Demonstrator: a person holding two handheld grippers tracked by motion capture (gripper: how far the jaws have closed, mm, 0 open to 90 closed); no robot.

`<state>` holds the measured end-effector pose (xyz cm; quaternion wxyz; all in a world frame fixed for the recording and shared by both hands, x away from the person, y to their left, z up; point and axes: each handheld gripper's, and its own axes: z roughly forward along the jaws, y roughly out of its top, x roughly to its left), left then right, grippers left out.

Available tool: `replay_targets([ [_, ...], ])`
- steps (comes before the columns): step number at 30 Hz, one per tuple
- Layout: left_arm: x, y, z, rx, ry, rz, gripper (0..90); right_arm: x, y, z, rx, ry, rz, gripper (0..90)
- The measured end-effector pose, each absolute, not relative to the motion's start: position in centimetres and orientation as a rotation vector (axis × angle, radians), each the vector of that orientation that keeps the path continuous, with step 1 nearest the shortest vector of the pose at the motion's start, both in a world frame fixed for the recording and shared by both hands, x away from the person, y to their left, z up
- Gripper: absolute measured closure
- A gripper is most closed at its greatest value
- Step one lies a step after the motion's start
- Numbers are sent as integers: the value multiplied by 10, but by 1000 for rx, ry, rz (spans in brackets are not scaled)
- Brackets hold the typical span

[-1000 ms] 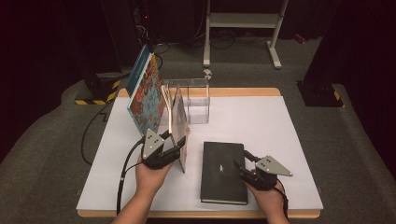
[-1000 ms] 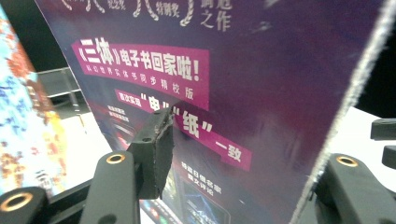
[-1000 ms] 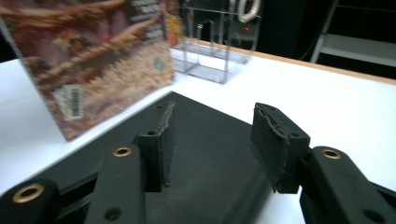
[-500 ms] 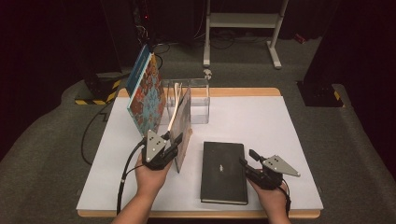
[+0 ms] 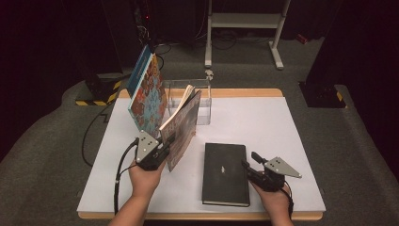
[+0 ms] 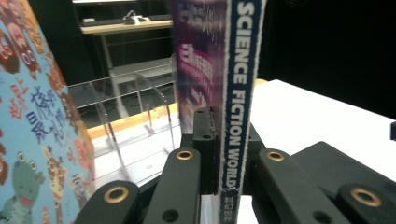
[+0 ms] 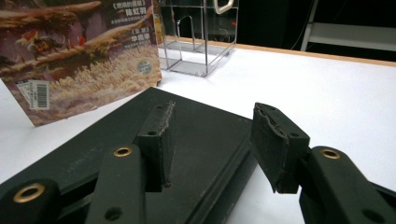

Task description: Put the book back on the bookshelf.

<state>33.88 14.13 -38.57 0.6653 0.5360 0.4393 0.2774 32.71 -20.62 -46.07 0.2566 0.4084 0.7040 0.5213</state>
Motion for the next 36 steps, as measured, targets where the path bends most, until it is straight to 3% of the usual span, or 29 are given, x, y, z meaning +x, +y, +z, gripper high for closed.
replay_targets([
  [7,344,153,-383,1210,998,549,808,329,-208,-463,1127,1910,1416,490],
  [15,346,156,-378,1217,1015,555,751,328,-206,-463,1124,1913,1412,489],
  [21,347,149,-377,1263,966,644,769,328,-207,-464,1127,1915,1415,488],
  [27,357,147,-374,1239,1019,585,699,328,-206,-464,1115,1918,1412,481],
  [36,370,141,-368,1252,1033,571,713,328,-205,-465,1123,1931,1406,476],
])
